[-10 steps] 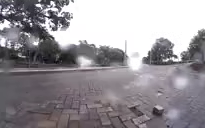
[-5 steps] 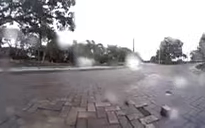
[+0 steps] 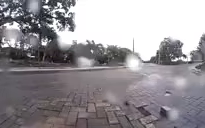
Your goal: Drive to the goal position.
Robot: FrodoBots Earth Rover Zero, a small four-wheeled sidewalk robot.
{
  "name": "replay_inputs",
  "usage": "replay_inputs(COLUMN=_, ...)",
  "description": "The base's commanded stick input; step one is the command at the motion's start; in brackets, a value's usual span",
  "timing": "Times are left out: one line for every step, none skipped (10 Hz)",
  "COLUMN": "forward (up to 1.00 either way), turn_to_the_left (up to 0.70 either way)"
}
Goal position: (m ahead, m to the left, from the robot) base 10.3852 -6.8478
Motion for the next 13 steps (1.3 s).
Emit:
replay_inputs(forward=0.85, turn_to_the_left=0.0)
replay_inputs(forward=0.85, turn_to_the_left=0.0)
replay_inputs(forward=0.85, turn_to_the_left=0.0)
replay_inputs(forward=0.85, turn_to_the_left=0.0)
replay_inputs(forward=0.85, turn_to_the_left=0.0)
replay_inputs(forward=0.85, turn_to_the_left=0.0)
replay_inputs(forward=0.85, turn_to_the_left=0.0)
replay_inputs(forward=0.85, turn_to_the_left=0.0)
replay_inputs(forward=0.85, turn_to_the_left=0.0)
replay_inputs(forward=0.85, turn_to_the_left=0.0)
replay_inputs(forward=0.85, turn_to_the_left=0.0)
replay_inputs(forward=0.85, turn_to_the_left=0.0)
replay_inputs(forward=0.85, turn_to_the_left=0.0)
